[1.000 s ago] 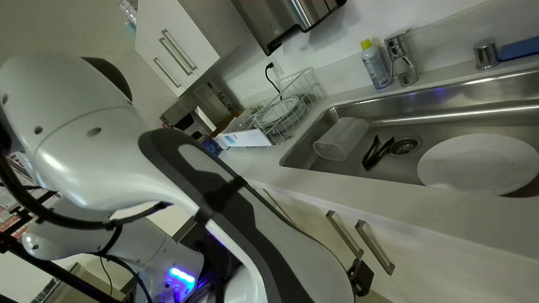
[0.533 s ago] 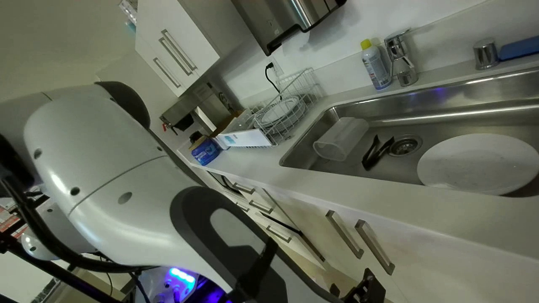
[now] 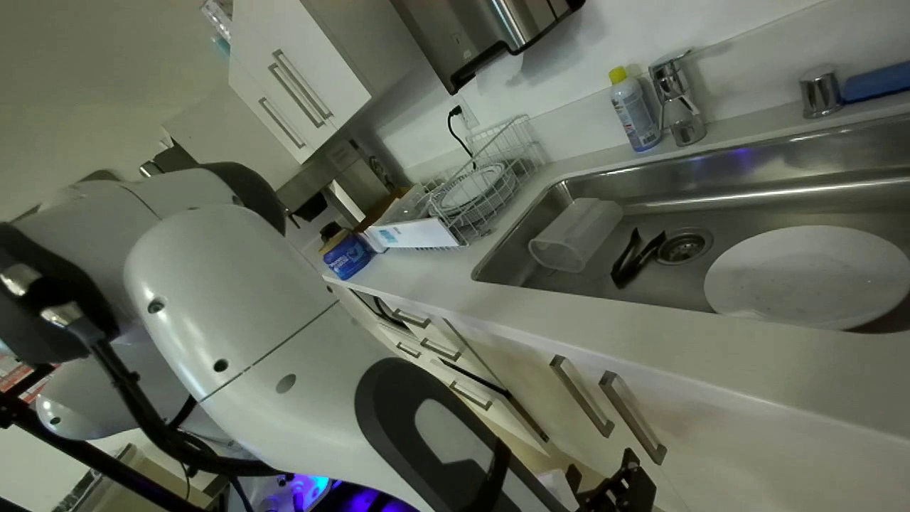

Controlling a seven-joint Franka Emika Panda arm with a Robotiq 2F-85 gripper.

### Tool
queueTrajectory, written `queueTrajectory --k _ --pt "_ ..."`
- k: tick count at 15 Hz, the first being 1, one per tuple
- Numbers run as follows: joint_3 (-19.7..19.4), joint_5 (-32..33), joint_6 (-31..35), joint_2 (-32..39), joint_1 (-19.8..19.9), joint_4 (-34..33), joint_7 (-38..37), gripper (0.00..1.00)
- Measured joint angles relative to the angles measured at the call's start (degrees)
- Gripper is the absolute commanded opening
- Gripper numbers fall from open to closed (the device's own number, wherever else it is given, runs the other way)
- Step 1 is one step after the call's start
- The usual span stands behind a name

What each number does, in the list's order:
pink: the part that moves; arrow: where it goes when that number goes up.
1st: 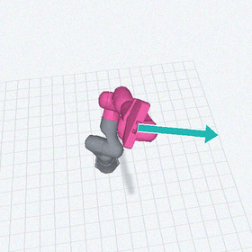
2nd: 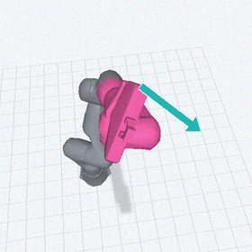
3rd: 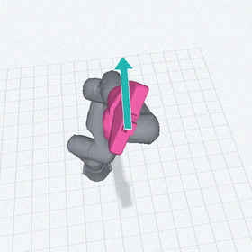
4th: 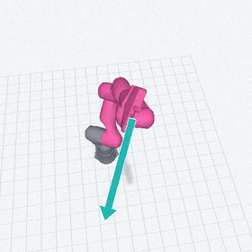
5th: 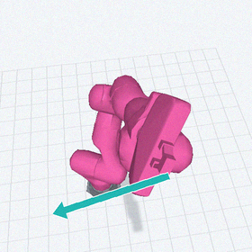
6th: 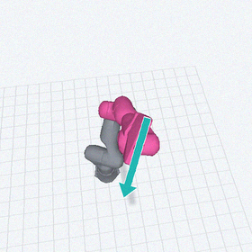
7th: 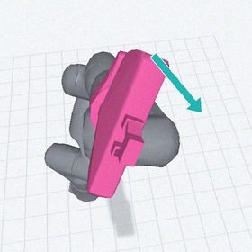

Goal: Open the bottom right cupboard door

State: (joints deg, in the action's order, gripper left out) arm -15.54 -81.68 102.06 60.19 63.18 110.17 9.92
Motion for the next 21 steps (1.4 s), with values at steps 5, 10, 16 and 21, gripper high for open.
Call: queueTrajectory --k 5,10,16,21 --pt "0.5 -2.0 -1.0 1.1 0.0 0.0 0.0 1.00" --pt "0.3 -2.9 -1.0 1.3 -0.2 -0.2 0.0 1.00" --pt "2.1 -7.8 -1.3 4.1 -1.1 -1.1 0.1 1.00" --pt "3.2 -12.8 -3.2 7.5 -1.5 -3.7 0.1 1.00"
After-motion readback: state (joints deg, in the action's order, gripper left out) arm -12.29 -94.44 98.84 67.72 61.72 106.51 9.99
